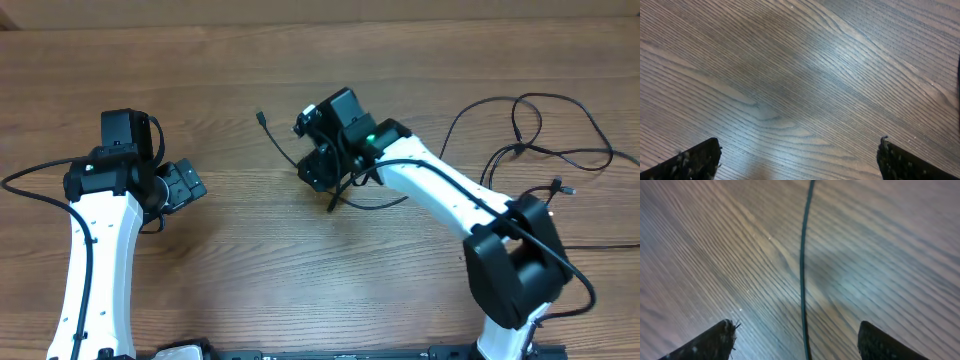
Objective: Untangle cables
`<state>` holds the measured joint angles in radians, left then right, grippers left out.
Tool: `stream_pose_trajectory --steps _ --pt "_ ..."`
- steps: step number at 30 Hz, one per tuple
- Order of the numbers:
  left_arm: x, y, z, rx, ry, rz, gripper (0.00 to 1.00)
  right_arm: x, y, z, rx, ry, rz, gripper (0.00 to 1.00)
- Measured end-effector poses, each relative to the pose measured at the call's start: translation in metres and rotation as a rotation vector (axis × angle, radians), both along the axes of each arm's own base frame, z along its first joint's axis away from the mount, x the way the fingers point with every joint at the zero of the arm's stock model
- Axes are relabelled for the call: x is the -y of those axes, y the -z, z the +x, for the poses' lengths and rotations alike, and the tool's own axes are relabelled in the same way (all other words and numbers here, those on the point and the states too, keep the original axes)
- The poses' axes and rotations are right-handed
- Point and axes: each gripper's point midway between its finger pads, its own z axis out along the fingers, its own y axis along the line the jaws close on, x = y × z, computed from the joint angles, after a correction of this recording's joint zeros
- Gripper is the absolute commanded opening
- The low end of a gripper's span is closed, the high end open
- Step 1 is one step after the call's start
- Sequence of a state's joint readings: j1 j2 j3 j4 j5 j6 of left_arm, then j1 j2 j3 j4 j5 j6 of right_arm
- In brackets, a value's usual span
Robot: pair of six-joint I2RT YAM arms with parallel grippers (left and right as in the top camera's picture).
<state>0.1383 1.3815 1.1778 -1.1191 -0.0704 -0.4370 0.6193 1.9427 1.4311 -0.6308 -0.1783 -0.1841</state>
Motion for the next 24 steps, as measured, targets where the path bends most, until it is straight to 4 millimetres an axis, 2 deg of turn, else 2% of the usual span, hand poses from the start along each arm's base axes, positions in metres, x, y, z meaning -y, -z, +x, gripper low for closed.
stream_pose_trajectory --steps 4,11,17,24 --pt "0.0 0.0 0.0 0.0 0.0 0.0 1.0 -0.014 0.018 -0.002 0.002 -0.026 -0.001 0.77" --pt "0.001 0.0 -0.001 -0.002 0.002 -0.007 1.0 -0.035 0.034 0.003 0.035 -0.054 0.024 0.73" --pt "0.001 0.0 -0.001 -0.002 0.002 -0.007 0.99 -0.035 0.05 0.004 0.02 -0.053 0.012 0.7" --pt "0.001 0.0 -0.001 -0.003 0.002 -0.007 1.0 -0.034 0.057 0.002 0.008 -0.054 0.002 0.68"
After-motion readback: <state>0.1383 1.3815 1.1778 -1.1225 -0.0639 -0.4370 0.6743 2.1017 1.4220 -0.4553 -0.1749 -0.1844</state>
